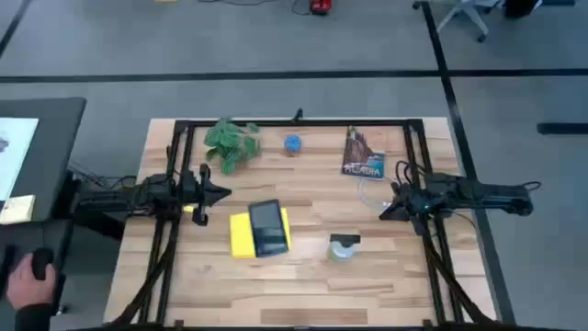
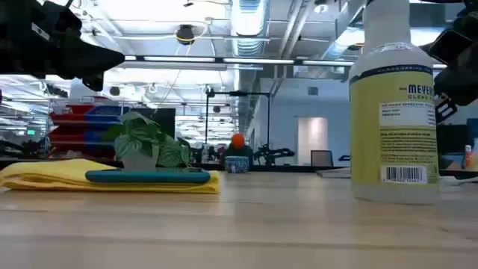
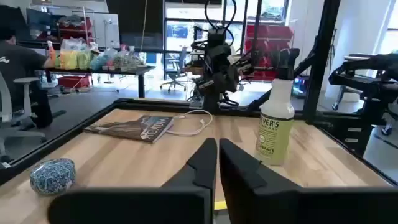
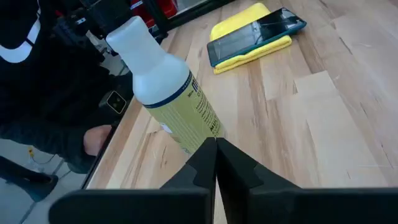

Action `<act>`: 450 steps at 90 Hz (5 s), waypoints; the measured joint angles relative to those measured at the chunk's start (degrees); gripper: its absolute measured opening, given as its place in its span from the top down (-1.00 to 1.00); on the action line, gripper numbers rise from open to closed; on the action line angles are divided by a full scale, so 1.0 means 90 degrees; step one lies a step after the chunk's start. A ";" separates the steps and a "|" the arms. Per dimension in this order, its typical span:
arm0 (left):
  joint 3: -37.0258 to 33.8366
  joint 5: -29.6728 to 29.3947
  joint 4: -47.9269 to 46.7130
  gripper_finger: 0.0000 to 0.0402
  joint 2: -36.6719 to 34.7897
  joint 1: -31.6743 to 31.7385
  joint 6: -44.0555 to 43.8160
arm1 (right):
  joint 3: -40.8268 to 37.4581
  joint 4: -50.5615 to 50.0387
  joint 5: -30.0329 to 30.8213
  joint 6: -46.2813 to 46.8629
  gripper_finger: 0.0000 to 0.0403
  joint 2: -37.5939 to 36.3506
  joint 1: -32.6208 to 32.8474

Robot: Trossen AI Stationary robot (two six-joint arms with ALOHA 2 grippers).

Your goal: Apply microfiber cloth

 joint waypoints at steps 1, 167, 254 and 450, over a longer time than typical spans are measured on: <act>-0.0001 0.0000 -0.0001 1.00 0.0000 0.0000 0.0001 | -0.0001 -0.0001 0.0000 -0.0001 1.00 0.0000 0.0000; -0.0002 0.0000 -0.0002 1.00 0.0024 -0.0001 0.0233 | 0.0018 -0.0188 0.0103 -0.1181 1.00 0.0002 -0.0005; -0.0002 0.0000 0.0003 1.00 0.0027 0.0000 -0.0562 | 0.1921 0.5220 0.2729 -0.0388 1.00 0.2618 0.0300; 0.0000 -0.0172 0.0026 1.00 0.0029 -0.0002 -0.2373 | 0.5407 -0.0364 0.5985 0.3857 0.97 0.7511 0.5466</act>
